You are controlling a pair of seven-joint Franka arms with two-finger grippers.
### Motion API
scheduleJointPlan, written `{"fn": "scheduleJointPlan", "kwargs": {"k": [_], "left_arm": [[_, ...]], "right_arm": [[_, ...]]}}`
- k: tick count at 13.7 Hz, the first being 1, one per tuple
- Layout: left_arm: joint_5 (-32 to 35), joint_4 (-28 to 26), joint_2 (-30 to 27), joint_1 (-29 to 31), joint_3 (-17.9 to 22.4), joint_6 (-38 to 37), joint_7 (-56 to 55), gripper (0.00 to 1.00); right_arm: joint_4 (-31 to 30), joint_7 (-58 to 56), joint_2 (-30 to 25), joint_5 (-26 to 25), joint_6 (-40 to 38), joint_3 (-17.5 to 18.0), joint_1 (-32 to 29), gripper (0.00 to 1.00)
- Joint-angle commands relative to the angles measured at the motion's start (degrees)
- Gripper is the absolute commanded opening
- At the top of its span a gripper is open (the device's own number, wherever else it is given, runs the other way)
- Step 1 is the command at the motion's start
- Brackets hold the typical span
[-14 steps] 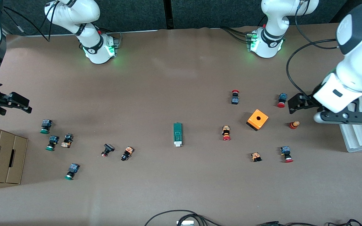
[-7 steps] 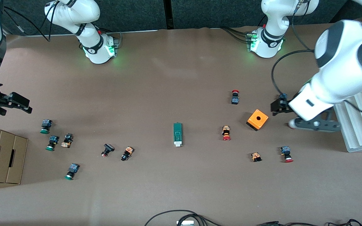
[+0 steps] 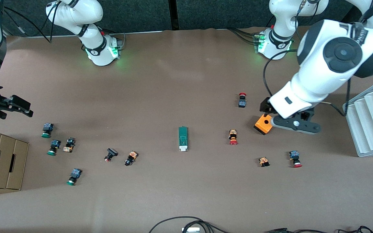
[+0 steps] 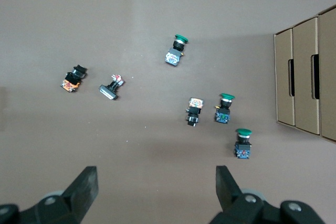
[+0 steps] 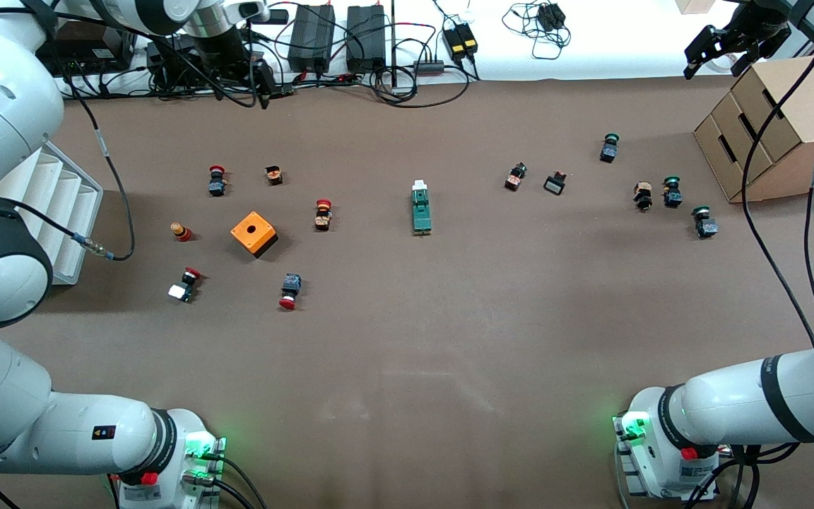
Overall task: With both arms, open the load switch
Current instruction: 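Move the left gripper down onto the green load switch body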
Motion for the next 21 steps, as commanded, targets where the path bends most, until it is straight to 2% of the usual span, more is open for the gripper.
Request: {"fn": "scheduleJointPlan", "kwargs": {"k": [1,3,6,11,15,17,19,21], "left_arm": [[1.94,0.1,0.08,-3.56,-1.58,4.57,-2.09,1.0],[3.94,-0.6,0.08,-7.43,-1.58,8.44,-12.94,1.0],[15.36,-2.27,0.7,-14.91,-1.58,13.97,-28.42,1.0],[19.67,-4.12,3.24,-21.33,-1.49,23.04,-41.97,1.0],[34.16,-4.65,7.72,-27.22,-1.58,23.75,-56.91,1.0],[41.89,-5.52,10.0,-28.72,-1.58,25.76,-63.33,1.0],[46.91,-6.14,12.46,-30.03,-1.58,29.01,-69.92,1.0],[55.68,-6.14,15.54,-31.27,-1.58,29.2,-78.43,1.0]], "right_arm": [[0.95,-0.56,0.54,-0.67,-0.01,-0.33,0.46,1.0],[0.95,-0.56,0.63,-0.67,0.16,-0.24,0.46,1.0],[0.95,-0.56,0.55,-0.75,0.08,-0.24,1.33,1.0],[0.95,-0.47,0.63,-1.11,-0.27,-0.33,1.34,1.0],[0.87,-0.38,0.54,-1.11,-0.8,-0.33,1.34,1.0],[0.87,-0.38,0.63,-1.19,-0.89,-0.33,1.25,1.0],[0.87,-0.12,0.63,-1.02,-0.19,-0.41,1.16,1.0],[0.95,0.06,0.98,-0.67,-0.01,-0.41,1.16,1.0]]}}
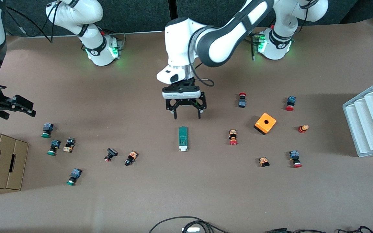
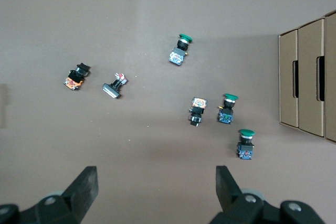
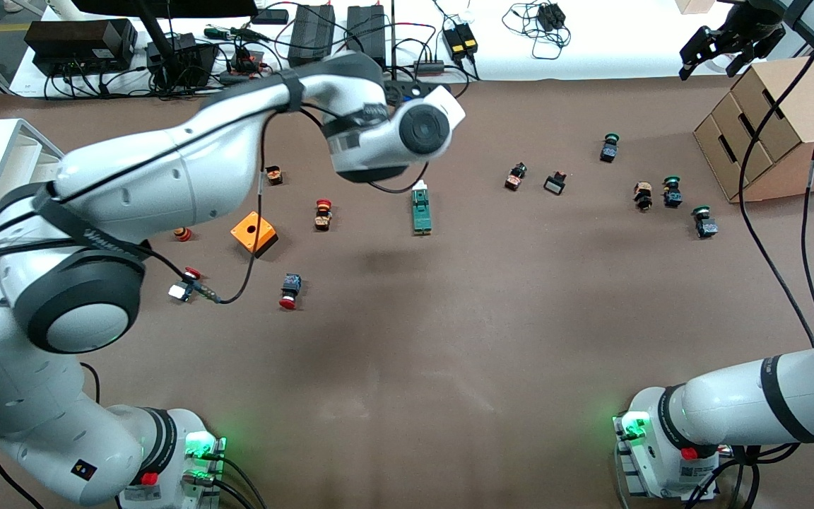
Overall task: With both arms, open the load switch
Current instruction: 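Move the left gripper down onto the green load switch body, then hold the switch with the left gripper while the right gripper reaches the lever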
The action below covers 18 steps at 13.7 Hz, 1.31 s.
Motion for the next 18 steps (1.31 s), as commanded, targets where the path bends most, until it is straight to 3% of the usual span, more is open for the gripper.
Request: {"fn": "scheduleJointPlan", "kwargs": {"k": [1,6,11,13,16,18], "left_arm": [[10.68,0.25,4.18,-2.56,0.48,0.92,-12.47,1.0],[31.16,0.33,12.62,-5.21,0.48,0.83,-35.51,1.0],[46.73,0.25,19.04,-6.09,0.57,-2.4,-48.71,1.0],[51.65,0.25,21.67,-6.18,0.57,-4.44,-52.41,1.0],[56.85,0.33,25.28,-6.35,0.57,-8.2,-56.63,1.0],[59.84,0.33,26.87,-6.53,0.57,-9.71,-59.71,1.0]], "right_arm": [[0.95,0.1,1.5,-0.58,0.05,-0.21,0.35,1.0],[0.87,-0.69,2.21,-0.67,-0.74,-0.21,0.35,1.0],[1.04,0.54,4.48,-0.58,-0.04,-0.12,2.55,0.99],[3.22,1.33,6.94,0.03,1.01,-0.12,3.6,0.99],[6.75,7.11,10.55,5.65,0.92,-0.12,4.48,0.99],[7.8,14.04,12.66,6.01,1.19,-0.12,6.41,0.99]]}}
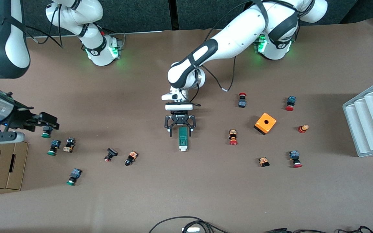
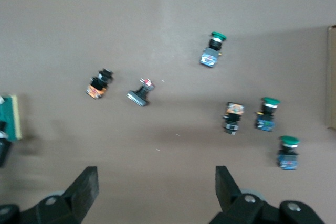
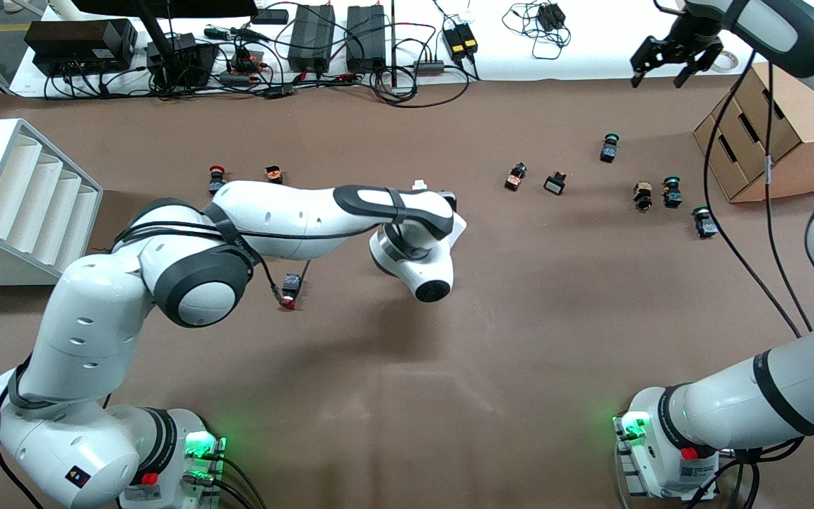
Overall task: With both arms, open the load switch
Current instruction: 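Hold the switch with the left gripper while the right gripper reaches the lever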
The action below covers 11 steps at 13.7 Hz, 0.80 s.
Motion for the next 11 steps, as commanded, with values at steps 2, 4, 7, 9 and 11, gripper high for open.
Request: {"fn": "scheduleJointPlan", "kwargs": {"k": [2,4,7,9,11], "left_arm": [[3.33,0.95,2.0,-1.66,0.33,-4.11,-3.98,1.0],[3.5,1.03,2.88,-2.02,0.24,-6.23,-4.94,1.0],[3.41,0.95,3.93,-3.42,0.07,-7.72,-5.21,1.0],[3.41,0.95,4.9,-4.13,-0.11,-9.39,-6.26,1.0],[3.33,0.68,5.17,-4.57,-0.11,-9.93,-7.06,1.0]], "right_arm": [[7.79,12.61,7.42,1.14,-0.15,-0.37,4.72,0.99],[12.46,20.79,11.47,3.06,-0.23,-0.29,7.1,0.99],[17.12,32.65,16.13,4.39,1.16,-0.29,11.23,0.98],[17.4,41.18,17.54,7.19,3.88,-0.29,13.26,0.98],[17.49,50.58,19.12,9.48,6.43,-0.29,15.01,0.98]]}}
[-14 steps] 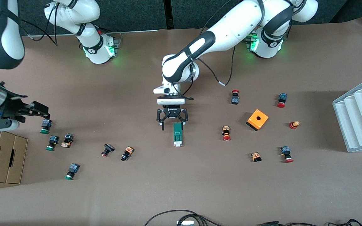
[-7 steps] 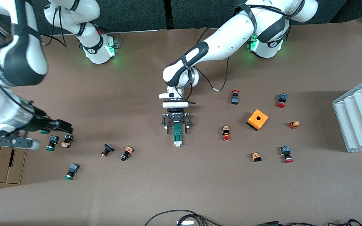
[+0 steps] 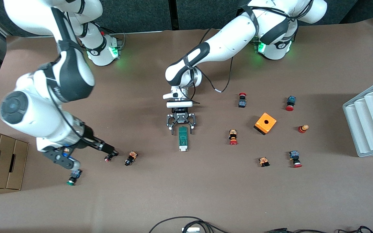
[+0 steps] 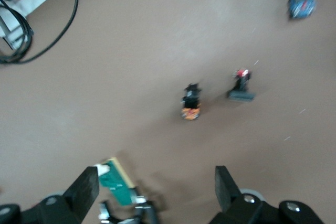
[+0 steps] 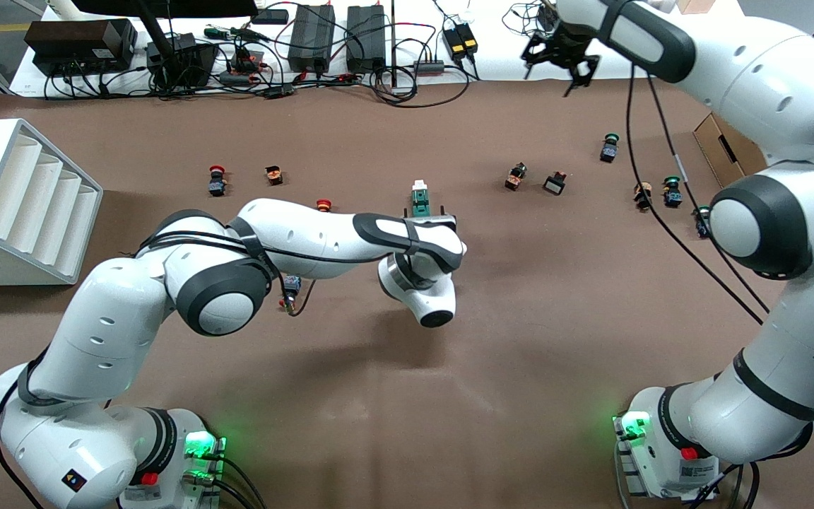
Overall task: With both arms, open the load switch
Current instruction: 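Hold the switch with the left gripper while the right gripper reaches the lever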
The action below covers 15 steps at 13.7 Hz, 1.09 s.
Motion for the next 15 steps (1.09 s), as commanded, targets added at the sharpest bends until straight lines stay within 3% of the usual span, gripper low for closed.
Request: {"fn": "scheduleJointPlan", "kwargs": {"k": [1,9,15], "left_arm": [[1.01,0.58,1.14,-0.83,0.0,-2.17,-1.72,1.0],[1.1,1.02,2.63,-1.27,-0.44,-3.85,-1.63,0.98],[1.01,0.93,3.42,-1.18,-2.02,-5.43,-1.54,0.95]], "right_arm": [[2.89,12.65,3.55,3.18,3.05,-0.58,2.26,0.98],[5.97,38.6,11.02,3.19,14.04,-0.76,11.31,0.98],[5.88,53.74,14.98,3.71,15.73,0.29,12.9,0.97]]}}
